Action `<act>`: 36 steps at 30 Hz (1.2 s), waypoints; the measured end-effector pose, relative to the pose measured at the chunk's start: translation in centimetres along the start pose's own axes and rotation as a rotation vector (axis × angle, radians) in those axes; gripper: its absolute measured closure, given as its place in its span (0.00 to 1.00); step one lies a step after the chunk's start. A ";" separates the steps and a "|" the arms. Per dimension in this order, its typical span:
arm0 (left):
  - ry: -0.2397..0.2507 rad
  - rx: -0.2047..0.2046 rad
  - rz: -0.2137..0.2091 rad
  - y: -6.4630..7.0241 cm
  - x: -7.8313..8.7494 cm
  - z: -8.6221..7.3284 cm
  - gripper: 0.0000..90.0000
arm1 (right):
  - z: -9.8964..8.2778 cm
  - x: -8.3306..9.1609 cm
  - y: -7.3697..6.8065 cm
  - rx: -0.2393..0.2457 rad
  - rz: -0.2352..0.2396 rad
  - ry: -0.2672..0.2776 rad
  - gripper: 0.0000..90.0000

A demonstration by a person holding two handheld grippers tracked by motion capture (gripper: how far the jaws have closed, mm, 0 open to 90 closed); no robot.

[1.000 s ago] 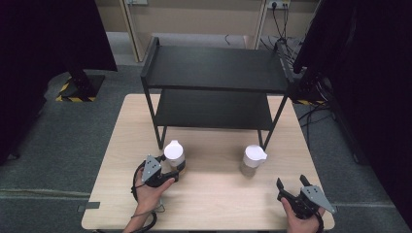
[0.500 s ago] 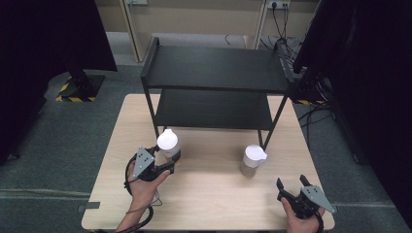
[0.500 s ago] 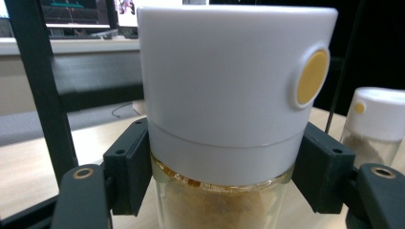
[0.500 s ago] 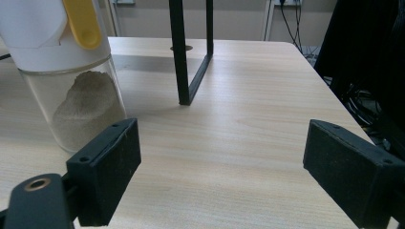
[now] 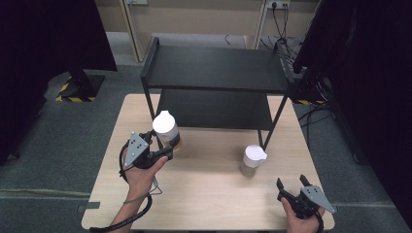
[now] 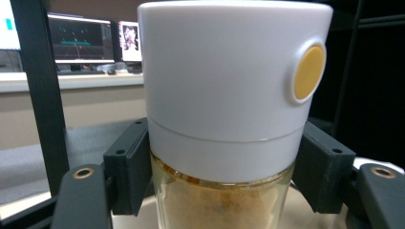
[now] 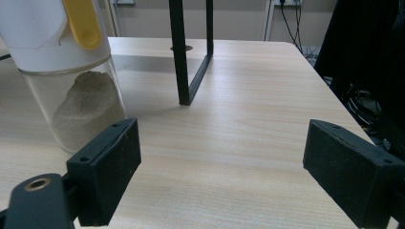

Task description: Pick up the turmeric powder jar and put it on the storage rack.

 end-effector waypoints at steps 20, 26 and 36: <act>0.064 -0.029 0.030 -0.2 -1.3 5.6 0.34 | 0.0 0.0 0.1 -0.004 0.000 0.001 0.14; 0.082 -0.033 0.046 -0.3 -1.6 6.8 0.34 | 0.0 0.0 0.0 -0.005 -0.001 0.001 0.14; 0.103 -0.054 0.046 -0.1 -2.2 9.2 0.34 | 0.0 0.0 0.0 -0.007 0.001 0.001 0.15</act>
Point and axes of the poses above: each handheld gripper's, and its own axes: x roughly backward along the jaws, z roughly out of its top, y roughly to its right, the point moved 4 cm from there along -x, roughly forward along the jaws, and after that the axes turned 10 degrees about z, right-handed, at the moved point
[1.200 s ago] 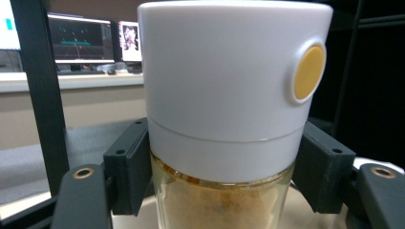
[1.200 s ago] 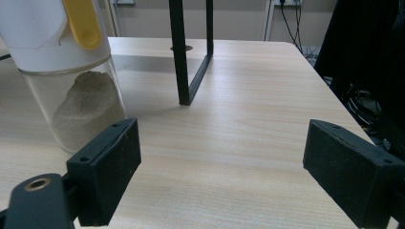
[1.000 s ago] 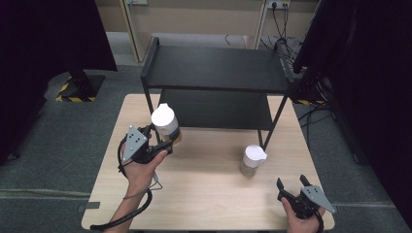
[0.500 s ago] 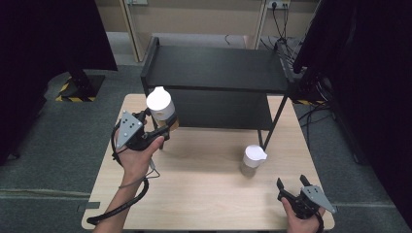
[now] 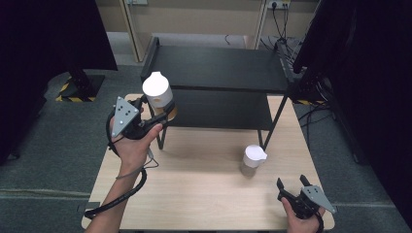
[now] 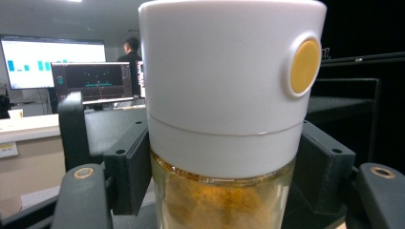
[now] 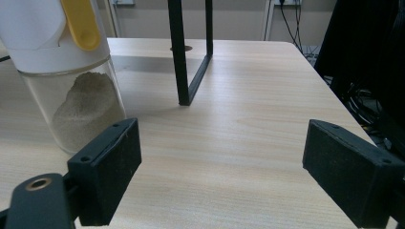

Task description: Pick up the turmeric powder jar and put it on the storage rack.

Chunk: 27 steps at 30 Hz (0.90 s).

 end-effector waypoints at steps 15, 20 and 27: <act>0.025 -0.003 0.017 -0.2 -2.1 3.4 0.34 | 0.0 0.0 0.0 -0.005 0.001 0.002 0.15; 0.028 -0.004 0.020 -0.2 -3.0 4.0 0.34 | -0.1 0.1 0.1 -0.009 0.003 0.006 0.15; 0.031 -0.004 0.029 -0.2 -3.8 4.8 0.34 | 0.0 0.0 0.1 -0.009 0.004 0.004 0.15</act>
Point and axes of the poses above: each handheld gripper's, and its own axes: x roughly backward along the jaws, z roughly out of its top, y roughly to its right, the point moved 4 cm from there along -x, roughly forward along the jaws, and after that the axes turned 10 degrees about z, right-handed, at the moved point
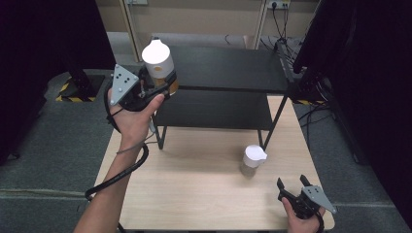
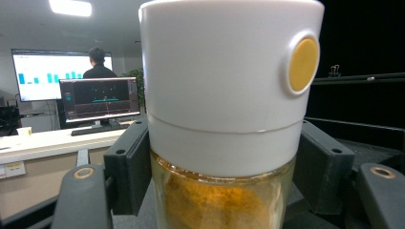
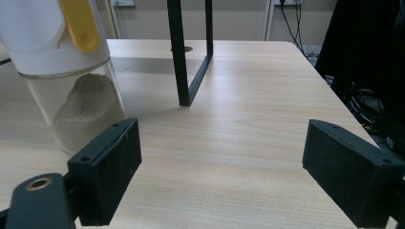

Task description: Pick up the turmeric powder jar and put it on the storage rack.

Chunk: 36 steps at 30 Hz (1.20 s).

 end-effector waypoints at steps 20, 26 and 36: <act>-0.001 -0.014 0.048 -0.7 -2.2 1.5 0.34 | 0.0 0.0 0.0 0.001 0.002 -0.001 0.15; -0.025 -0.042 0.079 -0.6 -3.4 1.6 0.34 | 0.0 0.0 0.0 0.001 0.002 -0.001 0.15; -0.055 -0.041 0.102 -0.5 -4.8 1.0 0.34 | 0.0 0.0 0.1 -0.002 0.005 0.001 0.15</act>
Point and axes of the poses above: each handheld gripper's, and its own axes: x roughly backward along the jaws, z roughly out of its top, y roughly to its right, the point moved 4 cm from there along -x, roughly forward along the jaws, and after that the axes turned 10 degrees about z, right-handed, at the moved point
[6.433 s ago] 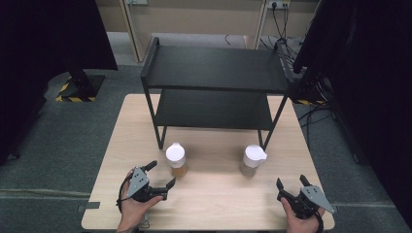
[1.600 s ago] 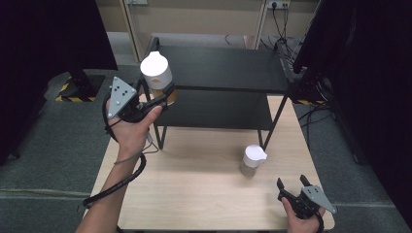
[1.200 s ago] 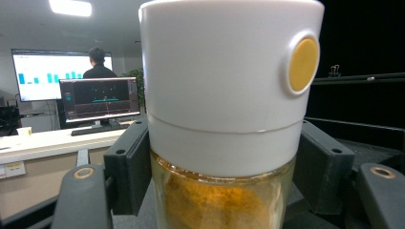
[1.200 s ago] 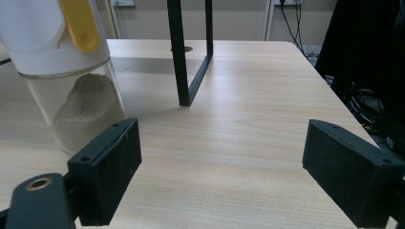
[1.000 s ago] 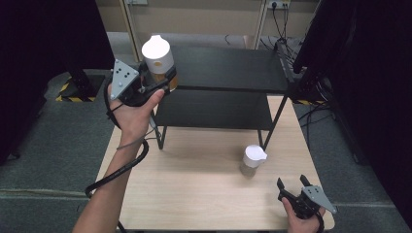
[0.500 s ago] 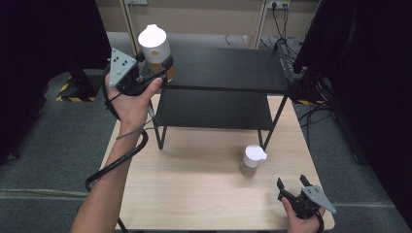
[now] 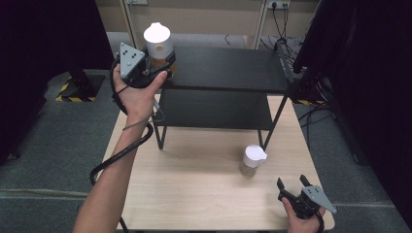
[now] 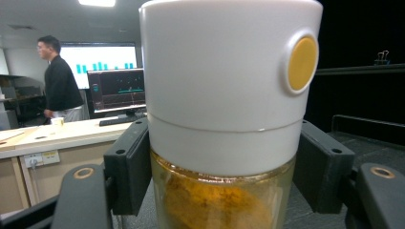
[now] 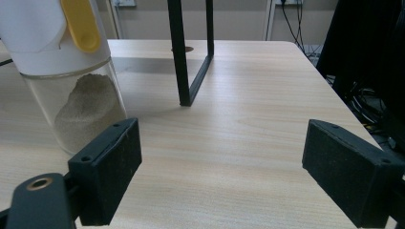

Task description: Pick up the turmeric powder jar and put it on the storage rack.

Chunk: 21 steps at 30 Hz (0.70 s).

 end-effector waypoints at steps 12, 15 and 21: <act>-0.015 0.000 0.025 -0.1 -0.6 -0.4 0.34 | 0.0 0.0 0.0 0.001 0.000 -0.001 0.15; -0.020 0.000 0.023 -0.1 -0.7 -0.4 0.34 | 0.1 0.0 0.0 0.000 0.001 -0.004 0.15; -0.026 0.005 0.021 0.0 -0.9 -0.5 0.34 | 0.1 0.0 0.0 -0.002 0.002 -0.004 0.15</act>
Point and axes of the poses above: each handheld gripper's, and its own axes: x roughly backward along the jaws, z roughly out of its top, y roughly to its right, the point moved 4 cm from there along -x, roughly forward along the jaws, and after that the axes turned 10 degrees about z, right-handed, at the moved point
